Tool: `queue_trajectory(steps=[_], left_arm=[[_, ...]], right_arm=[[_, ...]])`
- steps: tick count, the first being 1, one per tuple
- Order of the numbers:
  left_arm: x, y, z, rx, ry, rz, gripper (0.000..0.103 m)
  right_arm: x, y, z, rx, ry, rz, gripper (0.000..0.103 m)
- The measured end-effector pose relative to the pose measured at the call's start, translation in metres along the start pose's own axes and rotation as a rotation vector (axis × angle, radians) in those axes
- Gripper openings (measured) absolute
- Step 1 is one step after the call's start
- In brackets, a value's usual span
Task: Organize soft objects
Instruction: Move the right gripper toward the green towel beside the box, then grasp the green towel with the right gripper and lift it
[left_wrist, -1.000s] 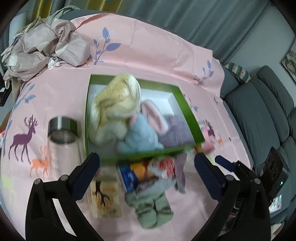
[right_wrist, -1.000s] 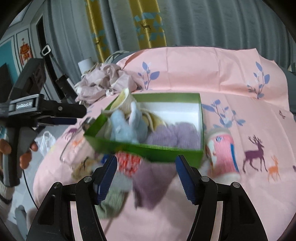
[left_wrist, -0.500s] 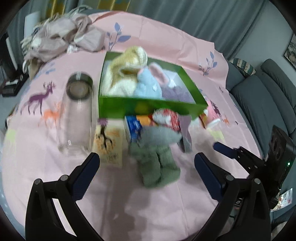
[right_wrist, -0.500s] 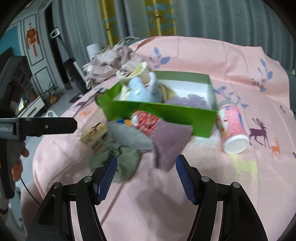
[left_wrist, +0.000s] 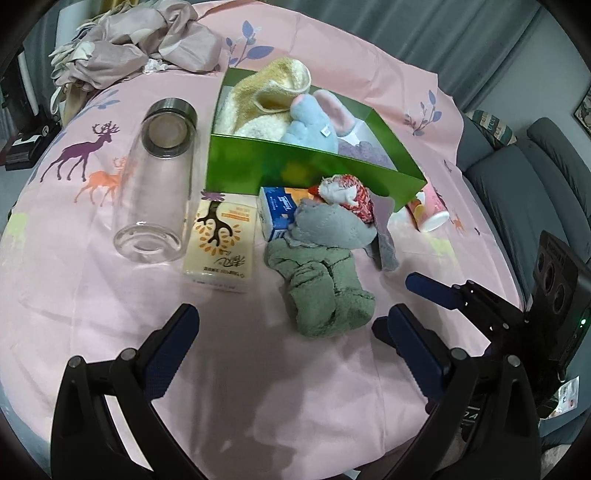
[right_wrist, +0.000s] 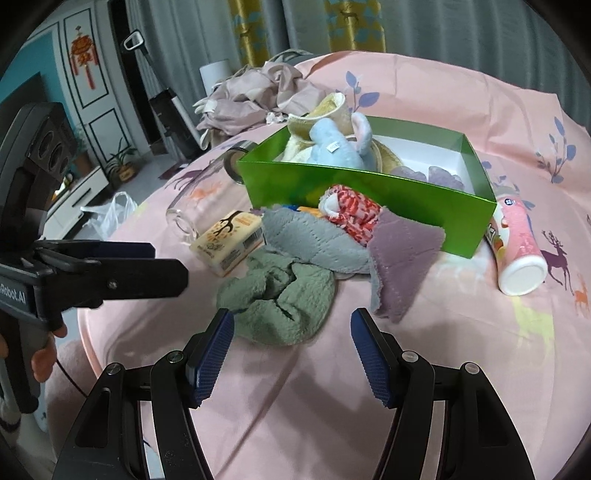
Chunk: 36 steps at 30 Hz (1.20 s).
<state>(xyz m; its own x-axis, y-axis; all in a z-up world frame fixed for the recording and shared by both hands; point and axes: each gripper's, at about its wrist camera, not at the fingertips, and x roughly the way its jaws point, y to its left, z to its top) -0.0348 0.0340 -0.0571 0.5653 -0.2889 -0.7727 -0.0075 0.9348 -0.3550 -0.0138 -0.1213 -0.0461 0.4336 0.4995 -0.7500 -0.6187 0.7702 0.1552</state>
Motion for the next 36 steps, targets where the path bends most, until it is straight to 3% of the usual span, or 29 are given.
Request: queue_trajectory(steps=[19, 23, 26, 29, 30, 32, 36], left_arm=[[0.034, -0.003, 0.000, 0.030, 0.049, -0.072, 0.099], [0.041, -0.005, 0.002, 0.030, 0.060, -0.087, 0.084], [0.045, -0.007, 0.003, 0.031, 0.072, -0.104, 0.064], [0.049, -0.008, 0.003, 0.029, 0.079, -0.110, 0.063], [0.050, -0.008, 0.003, 0.029, 0.079, -0.108, 0.063], [0.052, -0.008, 0.004, 0.025, 0.085, -0.115, 0.047], [0.057, -0.006, 0.006, 0.005, 0.097, -0.129, 0.044]], right_arm=[[0.017, -0.003, -0.005, 0.003, 0.035, 0.029, 0.066], [0.030, 0.000, -0.004, -0.007, 0.051, 0.042, 0.066], [0.036, 0.003, -0.004, -0.024, 0.058, 0.043, 0.066], [0.040, 0.001, -0.004, -0.017, 0.064, 0.045, 0.065], [0.041, 0.001, -0.004, -0.014, 0.064, 0.041, 0.063], [0.042, 0.001, -0.004, -0.013, 0.061, 0.053, 0.048], [0.045, 0.004, -0.005, -0.028, 0.067, 0.059, 0.033]])
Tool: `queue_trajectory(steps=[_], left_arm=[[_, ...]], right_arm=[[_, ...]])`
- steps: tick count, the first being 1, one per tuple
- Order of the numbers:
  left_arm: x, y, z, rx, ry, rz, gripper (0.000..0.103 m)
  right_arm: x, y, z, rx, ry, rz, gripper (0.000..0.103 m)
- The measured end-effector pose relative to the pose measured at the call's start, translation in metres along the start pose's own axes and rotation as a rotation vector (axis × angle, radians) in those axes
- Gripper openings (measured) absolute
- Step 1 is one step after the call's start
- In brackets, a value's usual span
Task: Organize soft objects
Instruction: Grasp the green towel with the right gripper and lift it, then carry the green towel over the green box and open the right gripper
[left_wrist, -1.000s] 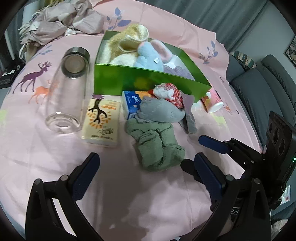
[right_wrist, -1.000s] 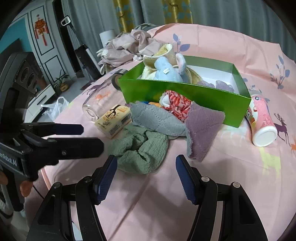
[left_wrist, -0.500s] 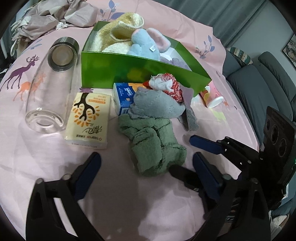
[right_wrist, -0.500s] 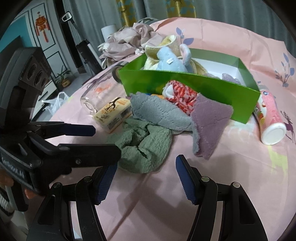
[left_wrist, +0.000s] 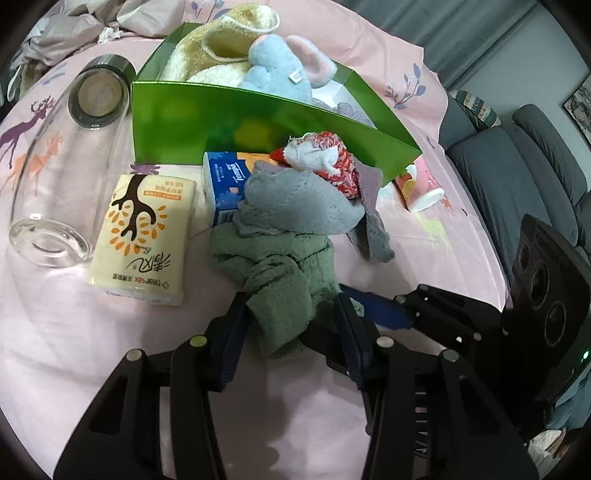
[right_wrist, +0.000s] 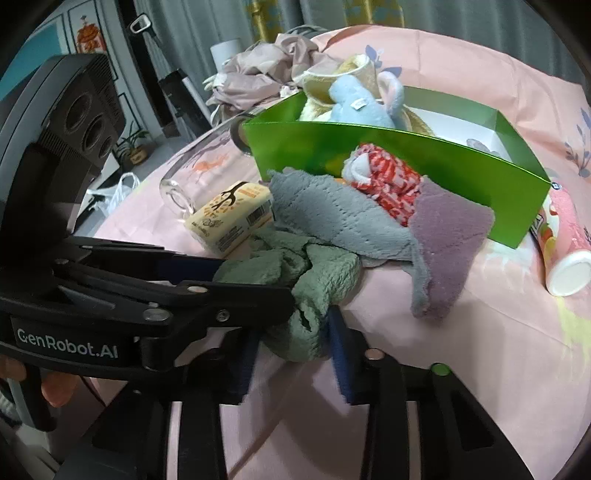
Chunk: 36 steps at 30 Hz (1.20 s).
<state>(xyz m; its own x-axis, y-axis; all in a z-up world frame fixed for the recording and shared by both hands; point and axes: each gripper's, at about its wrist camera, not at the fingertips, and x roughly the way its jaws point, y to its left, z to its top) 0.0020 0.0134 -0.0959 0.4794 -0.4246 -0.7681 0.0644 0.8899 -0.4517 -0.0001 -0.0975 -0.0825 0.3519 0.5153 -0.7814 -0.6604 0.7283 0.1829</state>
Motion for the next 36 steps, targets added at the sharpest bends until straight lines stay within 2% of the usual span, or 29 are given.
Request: queue_trajectory(steps=[2, 5, 13, 20, 29, 36], left_arm=[[0.001, 0.002, 0.000, -0.012, 0.003, -0.017, 0.033], [-0.001, 0.000, -0.002, -0.007, -0.008, -0.014, 0.018], [-0.024, -0.016, -0.005, 0.041, -0.056, -0.048, 0.013], [-0.050, -0.041, 0.005, 0.125, -0.140, -0.008, 0.013], [-0.071, -0.067, 0.042, 0.216, -0.229, 0.015, 0.013], [-0.067, -0.085, 0.078, 0.282, -0.268, 0.042, 0.013]], right_arm=[[0.001, 0.001, 0.000, -0.007, 0.000, -0.002, 0.023], [0.002, 0.003, 0.000, -0.012, 0.004, -0.001, 0.017], [-0.021, 0.008, -0.006, -0.003, -0.063, -0.008, 0.013], [-0.056, 0.014, 0.002, -0.018, -0.165, -0.034, 0.013], [-0.085, 0.009, 0.039, -0.032, -0.282, -0.086, 0.014], [-0.089, -0.013, 0.067, -0.009, -0.336, -0.113, 0.014]])
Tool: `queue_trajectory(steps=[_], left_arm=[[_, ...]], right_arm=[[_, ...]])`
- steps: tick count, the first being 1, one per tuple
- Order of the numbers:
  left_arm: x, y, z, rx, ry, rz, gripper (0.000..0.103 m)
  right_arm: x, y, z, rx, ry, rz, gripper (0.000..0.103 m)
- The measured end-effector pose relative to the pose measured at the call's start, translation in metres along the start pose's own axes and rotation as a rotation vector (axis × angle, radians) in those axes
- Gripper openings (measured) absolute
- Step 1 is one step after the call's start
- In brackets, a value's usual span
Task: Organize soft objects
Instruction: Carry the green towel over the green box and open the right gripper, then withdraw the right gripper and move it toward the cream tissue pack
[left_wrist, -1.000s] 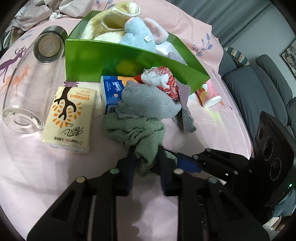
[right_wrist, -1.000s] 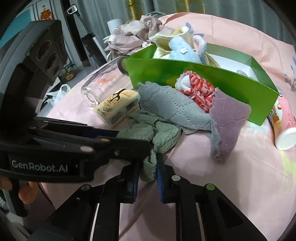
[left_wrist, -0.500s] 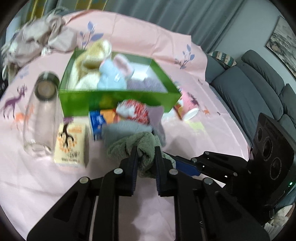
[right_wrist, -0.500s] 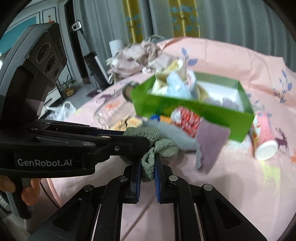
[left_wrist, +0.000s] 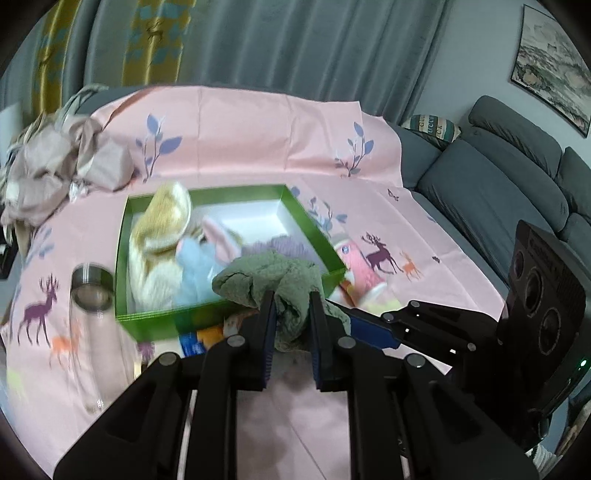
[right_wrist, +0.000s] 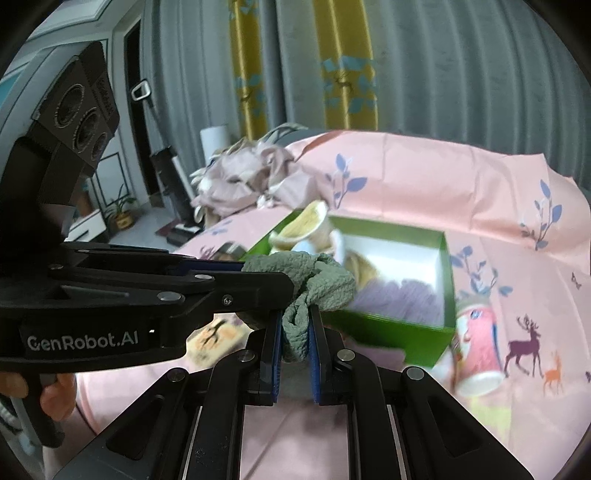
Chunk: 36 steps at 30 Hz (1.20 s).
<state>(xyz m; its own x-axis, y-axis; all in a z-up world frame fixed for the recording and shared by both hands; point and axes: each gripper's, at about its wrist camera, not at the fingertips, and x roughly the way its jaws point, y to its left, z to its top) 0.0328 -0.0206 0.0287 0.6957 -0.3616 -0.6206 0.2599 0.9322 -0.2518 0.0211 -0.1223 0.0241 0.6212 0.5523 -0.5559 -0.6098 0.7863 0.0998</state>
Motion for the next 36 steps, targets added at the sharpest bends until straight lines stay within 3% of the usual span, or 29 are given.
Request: queue_trajectory(steps=[7, 15, 17, 18, 19, 20, 21, 22, 23, 25, 31, 36], left_arm=[[0.024, 0.008, 0.033, 0.017, -0.013, 0.001, 0.013], [0.075, 0.028, 0.061, -0.010, 0.054, 0.022, 0.014], [0.087, 0.034, 0.063, -0.027, 0.073, 0.032, 0.019], [0.094, 0.038, 0.063, -0.037, 0.090, 0.038, 0.022], [0.101, 0.042, 0.064, -0.049, 0.108, 0.043, 0.036], [0.106, 0.045, 0.063, -0.057, 0.125, 0.049, 0.059], [0.110, 0.048, 0.063, -0.063, 0.130, 0.059, 0.069], [0.112, 0.050, 0.062, -0.065, 0.130, 0.072, 0.078], [0.113, 0.053, 0.062, -0.064, 0.133, 0.085, 0.080], [0.114, 0.058, 0.061, -0.075, 0.150, 0.098, 0.082], [0.090, 0.065, 0.062, -0.094, 0.114, 0.101, 0.102], [0.062, 0.067, 0.056, -0.093, 0.093, 0.104, 0.102]], right_arm=[[0.017, -0.025, 0.028, 0.007, -0.028, -0.043, 0.014], [0.062, -0.054, 0.044, 0.025, 0.016, -0.090, 0.014], [0.076, -0.063, 0.043, 0.043, 0.038, -0.104, 0.014], [0.080, -0.066, 0.042, 0.054, 0.046, -0.111, 0.014], [0.085, -0.071, 0.042, 0.064, 0.059, -0.117, 0.014], [0.091, -0.076, 0.040, 0.076, 0.078, -0.124, 0.014], [0.095, -0.080, 0.038, 0.080, 0.092, -0.129, 0.018], [0.099, -0.083, 0.036, 0.085, 0.109, -0.143, 0.028], [0.103, -0.087, 0.034, 0.090, 0.127, -0.163, 0.041], [0.105, -0.096, 0.028, 0.116, 0.150, -0.182, 0.054], [0.077, -0.121, 0.021, 0.215, 0.126, -0.175, 0.059], [0.047, -0.123, 0.009, 0.255, 0.120, -0.167, 0.064]])
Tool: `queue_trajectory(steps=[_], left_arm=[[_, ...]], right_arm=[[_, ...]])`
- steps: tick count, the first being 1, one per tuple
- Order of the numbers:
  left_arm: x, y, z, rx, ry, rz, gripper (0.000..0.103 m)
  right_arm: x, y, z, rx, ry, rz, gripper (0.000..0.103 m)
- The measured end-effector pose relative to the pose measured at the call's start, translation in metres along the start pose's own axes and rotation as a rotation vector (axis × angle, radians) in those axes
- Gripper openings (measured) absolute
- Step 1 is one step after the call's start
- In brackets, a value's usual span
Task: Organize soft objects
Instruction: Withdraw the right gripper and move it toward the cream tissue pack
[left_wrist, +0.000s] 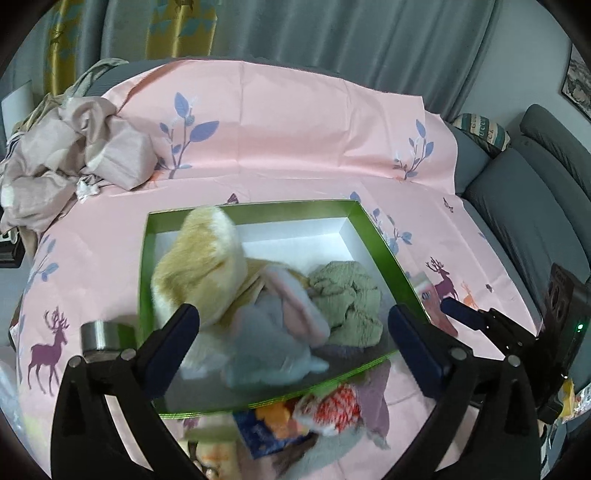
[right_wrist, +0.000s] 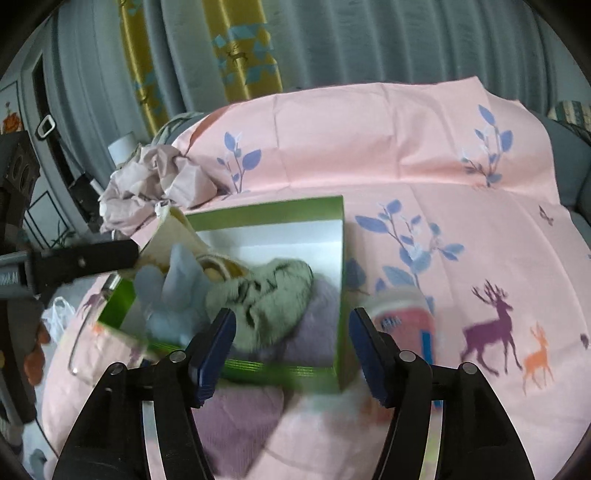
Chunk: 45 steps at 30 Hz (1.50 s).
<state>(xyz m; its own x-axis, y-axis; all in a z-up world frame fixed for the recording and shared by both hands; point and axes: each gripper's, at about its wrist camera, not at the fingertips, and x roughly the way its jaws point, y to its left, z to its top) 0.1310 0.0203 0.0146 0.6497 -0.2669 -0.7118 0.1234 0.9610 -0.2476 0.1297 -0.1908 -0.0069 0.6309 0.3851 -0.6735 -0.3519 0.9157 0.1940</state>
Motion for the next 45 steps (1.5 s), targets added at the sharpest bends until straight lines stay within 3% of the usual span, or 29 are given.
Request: queue_trajectory(steps=[12, 16, 25, 31, 45], left_arm=[[-0.057, 0.036, -0.053, -0.070, -0.041, 0.084, 0.102], [-0.066, 0.035, -0.076, -0.077, -0.044, 0.117, 0.102], [-0.081, 0.021, -0.113, -0.164, -0.046, 0.117, 0.102], [-0.086, 0.012, -0.123, -0.140, -0.045, 0.137, 0.102], [-0.091, 0.015, -0.137, -0.154, -0.041, 0.108, 0.102]], right_arm=[[-0.030, 0.026, -0.058, -0.073, 0.061, 0.039, 0.065], [-0.035, 0.039, -0.069, -0.105, 0.064, 0.057, 0.065], [-0.055, 0.068, -0.091, -0.121, 0.025, 0.085, 0.065], [-0.066, 0.090, -0.097, -0.173, 0.004, 0.111, 0.065], [-0.062, 0.120, -0.105, -0.243, 0.032, 0.129, 0.065]])
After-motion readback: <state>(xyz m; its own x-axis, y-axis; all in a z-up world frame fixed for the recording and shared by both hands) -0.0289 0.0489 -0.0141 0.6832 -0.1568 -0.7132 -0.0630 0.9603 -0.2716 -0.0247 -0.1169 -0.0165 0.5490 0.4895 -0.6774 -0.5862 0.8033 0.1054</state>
